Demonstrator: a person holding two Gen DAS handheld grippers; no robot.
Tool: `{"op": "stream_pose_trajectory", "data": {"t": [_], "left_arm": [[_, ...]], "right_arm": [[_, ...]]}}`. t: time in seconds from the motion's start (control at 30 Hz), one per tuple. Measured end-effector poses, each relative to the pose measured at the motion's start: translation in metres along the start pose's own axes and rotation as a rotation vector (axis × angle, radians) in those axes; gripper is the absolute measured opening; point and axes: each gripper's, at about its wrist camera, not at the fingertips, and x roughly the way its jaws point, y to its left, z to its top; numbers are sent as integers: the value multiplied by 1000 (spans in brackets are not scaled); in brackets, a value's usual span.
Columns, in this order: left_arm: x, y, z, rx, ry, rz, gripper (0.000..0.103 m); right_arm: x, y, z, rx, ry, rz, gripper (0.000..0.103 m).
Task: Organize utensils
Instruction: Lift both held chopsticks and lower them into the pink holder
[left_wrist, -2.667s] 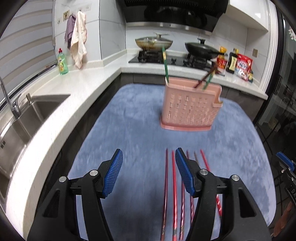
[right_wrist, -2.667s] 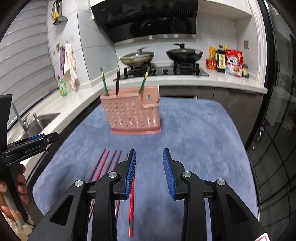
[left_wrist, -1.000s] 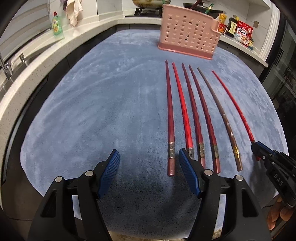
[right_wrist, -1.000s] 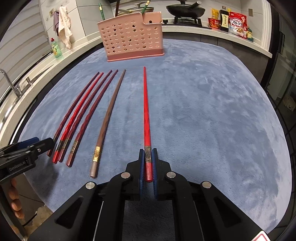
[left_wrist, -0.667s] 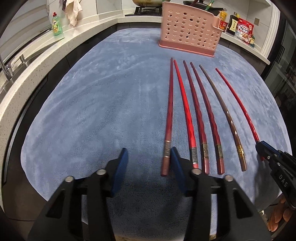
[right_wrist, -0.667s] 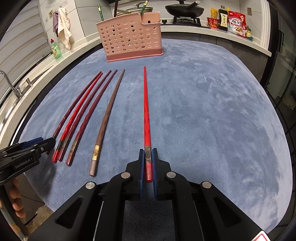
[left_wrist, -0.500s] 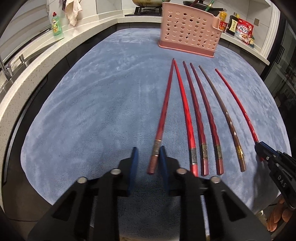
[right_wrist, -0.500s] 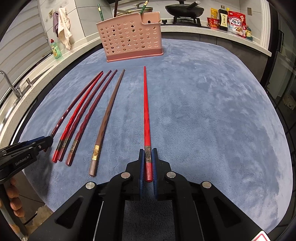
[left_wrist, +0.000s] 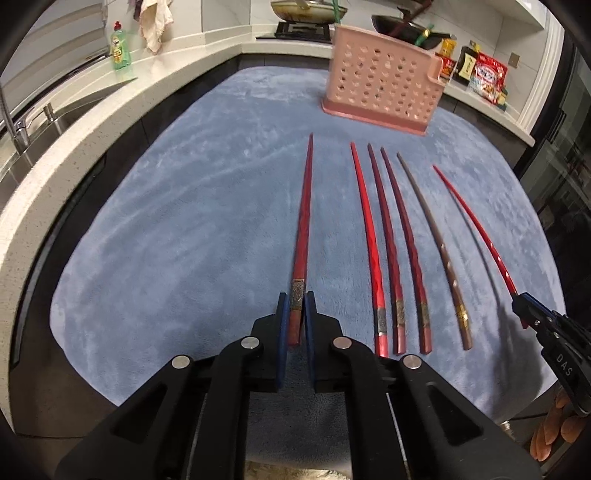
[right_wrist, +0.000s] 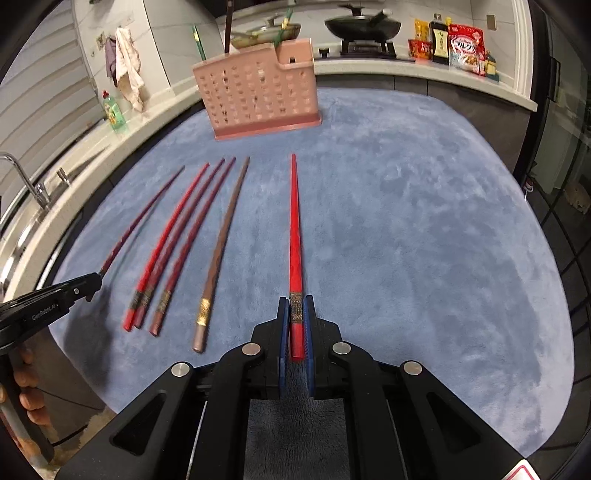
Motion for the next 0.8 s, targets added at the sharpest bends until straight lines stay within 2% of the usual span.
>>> {"op": "stream_pose_trajectory", "data": {"t": [0.3, 0.5, 0.8], "left_arm": [[-40, 4, 34, -17, -83, -27, 8], [-64, 6, 70, -23, -141, -47, 7], [-80, 2, 134, -16, -238, -33, 7]], "right_arm": [[-46, -6, 43, 12, -134, 15, 7], [-69, -10, 82, 17, -226, 20, 7], [-80, -14, 139, 23, -325, 45, 7]]}}
